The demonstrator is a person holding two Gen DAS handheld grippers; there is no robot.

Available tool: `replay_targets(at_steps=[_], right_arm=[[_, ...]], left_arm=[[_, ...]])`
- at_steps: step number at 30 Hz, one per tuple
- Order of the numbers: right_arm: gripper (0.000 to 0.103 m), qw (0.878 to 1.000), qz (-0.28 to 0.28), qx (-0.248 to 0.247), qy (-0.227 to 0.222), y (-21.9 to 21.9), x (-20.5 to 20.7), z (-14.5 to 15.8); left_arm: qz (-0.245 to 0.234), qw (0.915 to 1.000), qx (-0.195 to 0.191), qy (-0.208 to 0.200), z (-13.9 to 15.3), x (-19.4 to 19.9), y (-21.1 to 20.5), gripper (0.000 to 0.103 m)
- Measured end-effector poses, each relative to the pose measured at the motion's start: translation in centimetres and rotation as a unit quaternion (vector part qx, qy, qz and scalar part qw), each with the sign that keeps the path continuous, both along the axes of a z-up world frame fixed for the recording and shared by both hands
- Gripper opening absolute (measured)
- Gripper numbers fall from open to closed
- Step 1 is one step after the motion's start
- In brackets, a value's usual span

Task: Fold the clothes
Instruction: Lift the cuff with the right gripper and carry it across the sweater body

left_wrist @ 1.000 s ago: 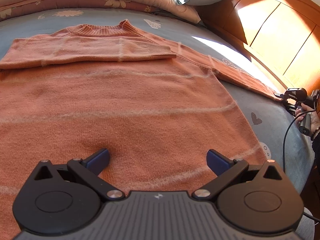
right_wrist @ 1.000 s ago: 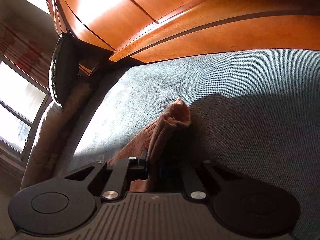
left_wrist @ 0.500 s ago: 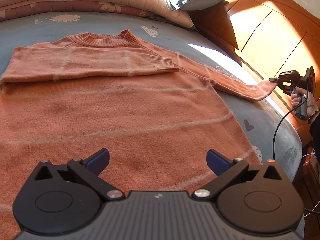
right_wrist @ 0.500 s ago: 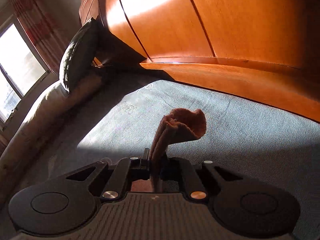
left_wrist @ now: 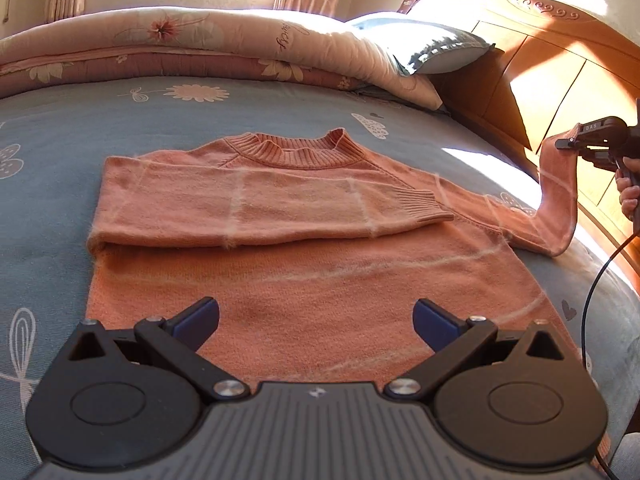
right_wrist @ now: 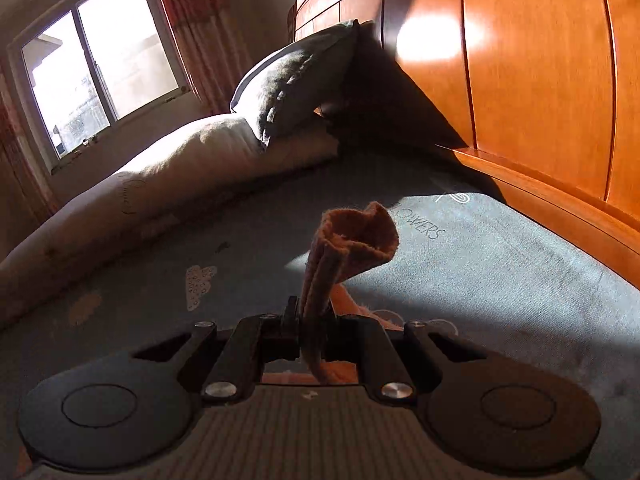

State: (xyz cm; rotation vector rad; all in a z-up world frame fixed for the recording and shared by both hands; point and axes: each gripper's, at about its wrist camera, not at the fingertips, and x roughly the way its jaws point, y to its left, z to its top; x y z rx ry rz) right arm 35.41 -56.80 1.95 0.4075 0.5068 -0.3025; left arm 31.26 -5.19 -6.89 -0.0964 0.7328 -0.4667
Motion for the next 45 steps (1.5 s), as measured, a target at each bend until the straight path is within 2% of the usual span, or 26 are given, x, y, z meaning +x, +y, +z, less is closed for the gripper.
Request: replay_targets(at_steps=[7, 9, 15, 24, 30, 37, 41, 45], right_arm=[[0.010, 0.998, 0.040, -0.042, 0.022, 7.8, 4.9, -0.4], [0.010, 0.997, 0.049, -0.052, 0.023, 9.9, 6.1, -0.7], [0.010, 0.992, 0.074, -0.104, 0.019, 17.2, 9.2, -1.8], [0.010, 0.978, 0.140, -0.149, 0.028, 27.1, 12.4, -5.3], [0.010, 0.966, 0.164, -0.194, 0.037, 31.3, 12.9, -7.3], [0.010, 0.960, 0.196, -0.201, 0.019, 33.8, 13.0, -7.8], [0.010, 0.951, 0.225, -0.212, 0.001, 35.7, 12.7, -7.4], [0.010, 0.936, 0.269, -0.226, -0.012, 38.2, 12.1, -7.4]], left_arm=[[0.057, 0.9965, -0.048, -0.037, -1.6, 1.1, 4.2, 0.102], [0.058, 0.9966, -0.044, -0.040, -1.6, 1.3, 4.7, 0.102], [0.043, 0.9976, -0.055, 0.006, -2.6, 2.2, 5.4, 0.102], [0.055, 0.9962, -0.067, 0.011, -2.9, 2.6, 6.7, 0.102], [0.048, 0.9968, -0.063, 0.009, -2.8, 2.6, 6.9, 0.102], [0.076, 0.9931, -0.088, 0.016, -2.6, 3.1, 8.7, 0.102], [0.087, 0.9921, -0.089, 0.016, -2.6, 3.3, 9.2, 0.102], [0.088, 0.9917, -0.092, 0.020, -2.7, 3.4, 9.3, 0.102]])
